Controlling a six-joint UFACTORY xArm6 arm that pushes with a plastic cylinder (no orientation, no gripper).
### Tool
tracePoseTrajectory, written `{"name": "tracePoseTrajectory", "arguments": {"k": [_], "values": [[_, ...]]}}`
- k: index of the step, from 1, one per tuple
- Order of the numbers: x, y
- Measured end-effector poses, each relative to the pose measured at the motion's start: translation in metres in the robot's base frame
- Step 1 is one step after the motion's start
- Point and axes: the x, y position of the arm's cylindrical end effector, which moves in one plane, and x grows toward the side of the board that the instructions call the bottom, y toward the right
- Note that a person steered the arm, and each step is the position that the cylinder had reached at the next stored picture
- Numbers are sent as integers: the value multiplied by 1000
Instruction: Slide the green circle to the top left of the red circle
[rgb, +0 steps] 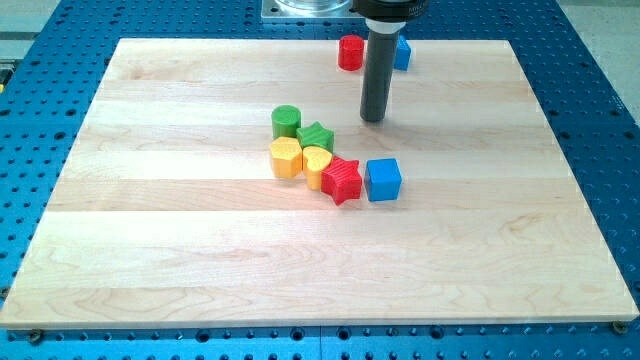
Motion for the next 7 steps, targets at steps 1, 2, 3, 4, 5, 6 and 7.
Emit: {"name": "tracePoseTrajectory", "arguments": {"k": [1, 2, 3, 4, 5, 6, 7], "values": [[1, -17], [3, -46], [-6, -81], [49, -58], [49, -106], [73, -150], [106, -174]]}}
